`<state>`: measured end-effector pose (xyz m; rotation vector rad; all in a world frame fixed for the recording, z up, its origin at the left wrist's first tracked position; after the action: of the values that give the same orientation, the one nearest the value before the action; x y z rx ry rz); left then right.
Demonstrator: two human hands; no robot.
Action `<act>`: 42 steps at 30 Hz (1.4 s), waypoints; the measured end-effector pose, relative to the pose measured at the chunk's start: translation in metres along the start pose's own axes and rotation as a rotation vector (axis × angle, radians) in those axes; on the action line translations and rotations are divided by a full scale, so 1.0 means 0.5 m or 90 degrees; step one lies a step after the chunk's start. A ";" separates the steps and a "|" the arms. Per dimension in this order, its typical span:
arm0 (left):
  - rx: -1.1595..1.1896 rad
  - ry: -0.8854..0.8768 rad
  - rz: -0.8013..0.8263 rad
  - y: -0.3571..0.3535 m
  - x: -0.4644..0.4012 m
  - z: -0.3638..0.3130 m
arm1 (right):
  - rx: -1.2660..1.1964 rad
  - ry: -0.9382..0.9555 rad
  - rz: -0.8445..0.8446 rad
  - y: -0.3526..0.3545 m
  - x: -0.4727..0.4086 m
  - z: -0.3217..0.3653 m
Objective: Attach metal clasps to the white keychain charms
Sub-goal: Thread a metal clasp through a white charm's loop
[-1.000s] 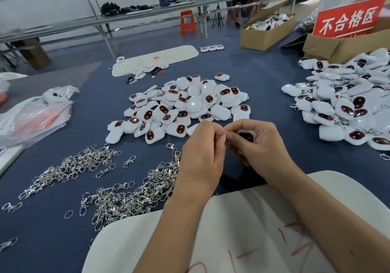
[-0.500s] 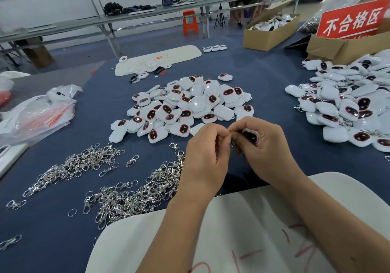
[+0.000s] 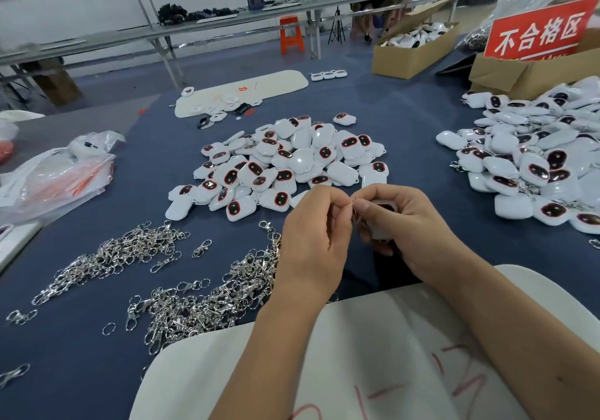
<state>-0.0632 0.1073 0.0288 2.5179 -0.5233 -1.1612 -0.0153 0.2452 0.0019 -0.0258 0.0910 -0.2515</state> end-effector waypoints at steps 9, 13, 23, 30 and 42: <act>0.020 0.053 0.004 -0.001 0.004 0.026 | 0.199 0.184 -0.114 -0.001 0.014 0.034; 0.033 0.062 0.003 -0.001 0.003 0.030 | 0.262 0.258 -0.136 -0.007 0.020 0.050; 0.070 0.053 -0.086 0.005 0.002 0.005 | -0.021 0.103 -0.162 -0.016 0.018 0.008; 0.033 0.054 -0.079 0.006 0.003 0.005 | -0.016 0.073 -0.139 -0.022 0.012 0.002; -0.138 -0.036 0.142 -0.016 0.005 0.006 | 0.036 0.065 -0.316 0.041 0.005 0.000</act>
<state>-0.0624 0.1127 0.0217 2.1875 -0.6372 -1.1407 -0.0080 0.2646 0.0010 0.0215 0.1795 -0.7510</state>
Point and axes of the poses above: each hand's wrist, its own x-axis away from the middle knuckle, its own y-axis out of the back of the hand, z = x × y, the point moved 6 cm from there along -x, towards the middle knuckle, and after that the axes turned 4 degrees about -y, right-handed, at the moved point
